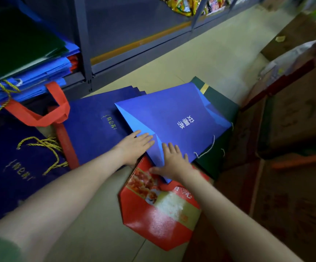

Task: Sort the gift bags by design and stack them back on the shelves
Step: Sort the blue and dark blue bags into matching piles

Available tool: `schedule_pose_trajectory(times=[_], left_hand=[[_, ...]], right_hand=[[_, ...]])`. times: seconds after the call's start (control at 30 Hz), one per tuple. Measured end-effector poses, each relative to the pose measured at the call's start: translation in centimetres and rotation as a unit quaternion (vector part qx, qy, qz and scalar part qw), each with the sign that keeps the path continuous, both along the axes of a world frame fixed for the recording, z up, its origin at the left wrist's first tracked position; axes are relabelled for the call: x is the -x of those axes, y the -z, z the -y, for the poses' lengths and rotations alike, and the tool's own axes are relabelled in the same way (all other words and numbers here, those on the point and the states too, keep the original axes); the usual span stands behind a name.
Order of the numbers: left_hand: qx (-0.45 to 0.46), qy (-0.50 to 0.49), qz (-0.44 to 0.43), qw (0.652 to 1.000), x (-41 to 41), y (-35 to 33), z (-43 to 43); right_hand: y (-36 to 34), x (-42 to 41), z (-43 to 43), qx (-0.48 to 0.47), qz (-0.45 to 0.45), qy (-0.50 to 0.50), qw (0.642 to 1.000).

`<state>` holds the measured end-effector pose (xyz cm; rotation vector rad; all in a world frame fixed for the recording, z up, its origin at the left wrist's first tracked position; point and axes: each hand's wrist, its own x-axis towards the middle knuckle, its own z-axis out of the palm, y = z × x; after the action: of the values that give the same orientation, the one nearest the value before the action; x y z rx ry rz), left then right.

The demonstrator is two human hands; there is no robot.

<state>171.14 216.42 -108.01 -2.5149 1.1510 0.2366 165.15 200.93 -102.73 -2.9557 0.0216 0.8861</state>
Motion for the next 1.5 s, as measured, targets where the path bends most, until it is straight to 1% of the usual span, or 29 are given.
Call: schedule_pose_trajectory(times=[0.07, 0.13, 0.2, 0.27, 0.33, 0.43, 0.5, 0.57, 0.63, 0.67, 0.7, 0.8, 0.93, 0.97, 1.03, 1.07, 1.17, 1.23, 1.3, 1.37, 1.4, 1.43, 1.5], left_hand=[[-0.013, -0.026, -0.009, 1.000, 0.2, 1.0, -1.2], [-0.022, -0.038, -0.003, 0.999, 0.2, 1.8, -2.1], [-0.017, -0.032, 0.020, 0.999, 0.3, 2.4, -2.4], [-0.007, -0.036, 0.028, 0.999, 0.1, 2.8, -2.5], [0.006, -0.037, 0.046, 0.998, -0.2, 3.2, -2.3], [0.027, -0.038, 0.100, 0.994, -1.4, 3.8, -1.4], [0.045, -0.037, 0.134, 0.989, -2.7, 4.0, -0.2], [0.031, -0.025, 0.119, 0.992, -3.8, 4.4, 1.5], [0.006, -0.014, 0.080, 0.997, -4.4, 4.8, 2.7], [0.027, -0.008, 0.082, 0.996, -4.5, 5.1, 3.1], [0.074, 0.007, 0.115, 0.991, -4.6, 5.6, 3.3], [0.171, 0.052, 0.162, 0.970, -3.7, 5.6, 4.1], [0.264, 0.074, 0.210, 0.938, -2.9, 3.8, 5.8], [0.286, 0.083, 0.225, 0.928, -3.0, 3.2, 6.4], [0.318, 0.096, 0.248, 0.910, -3.1, 2.3, 7.1], [0.333, 0.101, 0.255, 0.902, -3.0, 1.9, 7.4], [0.384, 0.105, 0.268, 0.877, -2.3, 1.2, 7.8], [0.411, 0.084, 0.279, 0.864, -2.8, 0.2, 7.8], [0.406, 0.044, 0.274, 0.871, -4.1, -1.4, 7.9], [0.369, 0.006, 0.270, 0.889, -5.5, -3.1, 8.1], [0.358, -0.002, 0.274, 0.893, -6.0, -3.8, 8.2], [0.357, -0.002, 0.280, 0.891, -6.3, -4.5, 8.5], [0.388, 0.018, 0.286, 0.876, -6.8, -6.0, 8.9]], right_hand=[[3.2, 1.3, -1.3, 0.024, 0.027, -0.001, 0.999], [5.5, 1.6, -1.9, 0.047, 0.084, -0.003, 0.995], [6.8, 1.0, -2.2, 0.059, 0.136, -0.007, 0.989], [7.4, 0.5, -2.5, 0.057, 0.164, -0.021, 0.985], [7.7, 0.3, -2.4, 0.042, 0.152, -0.043, 0.986], [6.9, 0.3, -1.3, 0.031, 0.130, -0.078, 0.988], [7.0, -0.1, -0.3, 0.034, 0.169, -0.087, 0.981], [7.1, -0.6, 0.6, 0.040, 0.187, -0.058, 0.980], [6.7, -1.0, 0.7, 0.037, 0.169, -0.047, 0.984], [6.9, -1.2, 0.7, 0.029, 0.142, -0.036, 0.989], [6.8, -1.5, 0.6, 0.028, 0.128, -0.021, 0.991], [6.6, -2.7, 0.5, 0.060, 0.148, 0.000, 0.987], [5.5, -3.3, 1.8, 0.090, 0.168, 0.014, 0.982], [5.2, -3.2, 2.2, 0.085, 0.190, 0.018, 0.978], [4.7, -2.9, 3.2, 0.061, 0.270, 0.020, 0.961], [4.5, -2.8, 3.9, 0.054, 0.294, 0.016, 0.954], [3.2, -2.6, 6.0, 0.066, 0.316, -0.020, 0.946], [2.5, -3.0, 7.1, 0.044, 0.350, -0.021, 0.935], [1.5, -3.4, 7.7, 0.019, 0.365, -0.012, 0.931], [0.9, -3.6, 7.7, 0.019, 0.396, -0.011, 0.918], [0.5, -3.6, 7.7, 0.016, 0.410, -0.012, 0.912], [0.1, -3.7, 7.7, 0.015, 0.434, -0.015, 0.901], [-0.8, -4.2, 8.1, 0.019, 0.498, -0.029, 0.867]])
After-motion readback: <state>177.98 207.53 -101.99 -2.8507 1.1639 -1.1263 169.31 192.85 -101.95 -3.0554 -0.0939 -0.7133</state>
